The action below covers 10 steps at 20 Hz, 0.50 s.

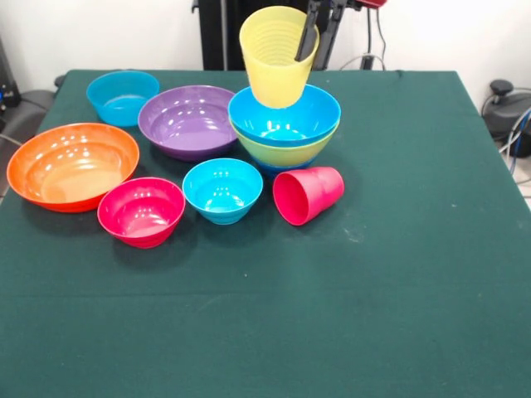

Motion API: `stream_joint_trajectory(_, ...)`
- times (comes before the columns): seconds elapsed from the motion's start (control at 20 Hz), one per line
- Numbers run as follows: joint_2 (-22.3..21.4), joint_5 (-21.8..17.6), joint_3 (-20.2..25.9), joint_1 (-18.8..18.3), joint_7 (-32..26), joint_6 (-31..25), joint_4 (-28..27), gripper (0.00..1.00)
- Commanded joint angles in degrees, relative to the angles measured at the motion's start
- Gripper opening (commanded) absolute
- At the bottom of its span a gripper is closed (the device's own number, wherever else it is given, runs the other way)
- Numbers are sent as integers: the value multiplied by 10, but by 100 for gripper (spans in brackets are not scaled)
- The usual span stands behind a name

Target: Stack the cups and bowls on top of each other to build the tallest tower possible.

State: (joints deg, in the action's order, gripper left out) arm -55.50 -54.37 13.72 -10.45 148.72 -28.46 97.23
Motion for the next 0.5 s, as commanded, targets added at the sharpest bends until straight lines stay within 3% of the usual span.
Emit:
stream_joint_trajectory(0.05,46,-63,-28,24,-10,13,7,0)
stream_joint_trajectory(0.5,61,-61,-47,39,-5,21,-2,0)
